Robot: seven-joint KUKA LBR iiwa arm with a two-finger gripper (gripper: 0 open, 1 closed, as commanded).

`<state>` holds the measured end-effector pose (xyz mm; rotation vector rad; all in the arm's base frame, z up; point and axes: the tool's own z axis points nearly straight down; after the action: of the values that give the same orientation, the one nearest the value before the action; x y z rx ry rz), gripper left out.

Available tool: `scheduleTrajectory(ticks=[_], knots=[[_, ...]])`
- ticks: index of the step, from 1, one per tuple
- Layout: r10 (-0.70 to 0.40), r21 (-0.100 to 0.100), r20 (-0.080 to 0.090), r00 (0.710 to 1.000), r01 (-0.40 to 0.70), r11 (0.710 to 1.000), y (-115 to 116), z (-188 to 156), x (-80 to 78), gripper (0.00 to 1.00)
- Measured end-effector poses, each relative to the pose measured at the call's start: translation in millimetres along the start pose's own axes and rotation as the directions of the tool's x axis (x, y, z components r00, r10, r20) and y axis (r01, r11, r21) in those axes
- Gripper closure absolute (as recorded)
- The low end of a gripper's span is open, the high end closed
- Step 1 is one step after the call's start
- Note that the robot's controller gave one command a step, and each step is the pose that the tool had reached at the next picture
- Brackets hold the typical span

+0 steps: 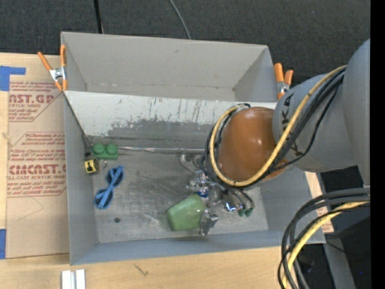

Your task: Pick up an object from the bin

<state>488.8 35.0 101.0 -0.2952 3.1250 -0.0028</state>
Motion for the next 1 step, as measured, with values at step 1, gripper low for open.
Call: scheduleTrajectory(ticks=[1], knots=[[-0.116, -0.003, -0.002, 0.993, 0.116, 0.993, 21.8, 1.5, 5.9, 0.0]])
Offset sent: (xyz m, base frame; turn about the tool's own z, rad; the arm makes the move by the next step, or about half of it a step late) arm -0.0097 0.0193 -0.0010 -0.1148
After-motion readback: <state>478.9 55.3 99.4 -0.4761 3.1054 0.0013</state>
